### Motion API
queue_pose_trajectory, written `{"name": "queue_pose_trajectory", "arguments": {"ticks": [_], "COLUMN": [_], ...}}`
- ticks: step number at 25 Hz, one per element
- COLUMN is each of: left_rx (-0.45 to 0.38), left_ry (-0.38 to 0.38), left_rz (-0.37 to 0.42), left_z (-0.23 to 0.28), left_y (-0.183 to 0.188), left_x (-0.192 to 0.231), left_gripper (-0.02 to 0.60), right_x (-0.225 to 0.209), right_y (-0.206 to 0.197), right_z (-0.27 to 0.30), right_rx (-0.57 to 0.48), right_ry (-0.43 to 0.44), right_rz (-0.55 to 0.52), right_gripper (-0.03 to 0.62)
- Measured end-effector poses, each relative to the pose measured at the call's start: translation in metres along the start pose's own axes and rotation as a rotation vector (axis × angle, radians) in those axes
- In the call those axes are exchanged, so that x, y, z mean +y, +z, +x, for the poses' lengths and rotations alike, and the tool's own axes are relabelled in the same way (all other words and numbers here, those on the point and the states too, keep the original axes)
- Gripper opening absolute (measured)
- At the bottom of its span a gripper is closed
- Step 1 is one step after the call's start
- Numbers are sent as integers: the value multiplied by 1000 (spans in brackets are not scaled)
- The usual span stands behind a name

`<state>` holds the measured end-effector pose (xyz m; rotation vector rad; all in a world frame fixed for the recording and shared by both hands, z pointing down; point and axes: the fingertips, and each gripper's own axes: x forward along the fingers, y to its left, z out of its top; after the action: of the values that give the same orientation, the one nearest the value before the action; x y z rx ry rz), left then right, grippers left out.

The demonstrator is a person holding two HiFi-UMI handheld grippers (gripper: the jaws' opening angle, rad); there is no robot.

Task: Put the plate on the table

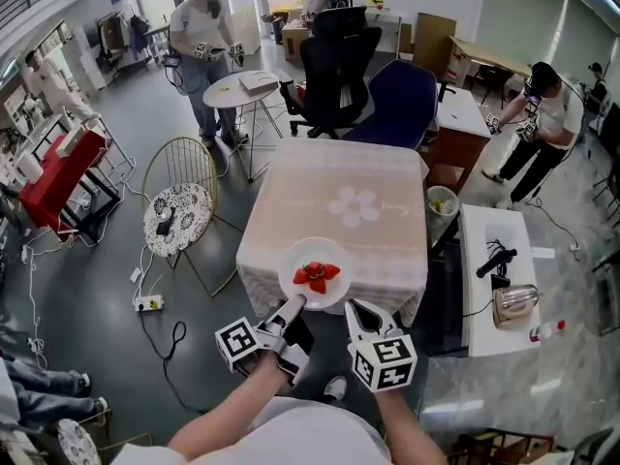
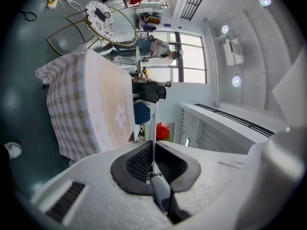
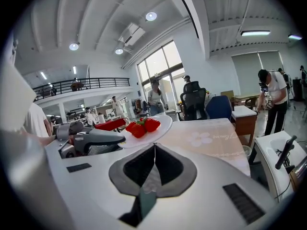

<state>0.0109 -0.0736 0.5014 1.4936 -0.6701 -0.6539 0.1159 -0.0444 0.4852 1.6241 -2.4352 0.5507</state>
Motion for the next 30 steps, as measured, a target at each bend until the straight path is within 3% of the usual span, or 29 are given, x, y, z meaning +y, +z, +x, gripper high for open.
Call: {"name": "queue_pose_trajectory", "arguments": {"ticks": [7, 15, 30], "left_rx": [10, 7, 112], "left_ry": [18, 22, 26], "left_rz": [14, -7, -66], "left_z": [16, 32, 83], "left_y": [-6, 23, 160], "left_x": [2, 15, 43], "left_gripper": [18, 18, 18], "right_x": [-20, -21, 11], "right_y": [3, -1, 29], "right_z": [2, 28, 176], "right_rx": [-8, 27, 59], "right_ry": [0, -8, -96], "right_rz": [17, 16, 18], "right_gripper": [5, 5, 5]}}
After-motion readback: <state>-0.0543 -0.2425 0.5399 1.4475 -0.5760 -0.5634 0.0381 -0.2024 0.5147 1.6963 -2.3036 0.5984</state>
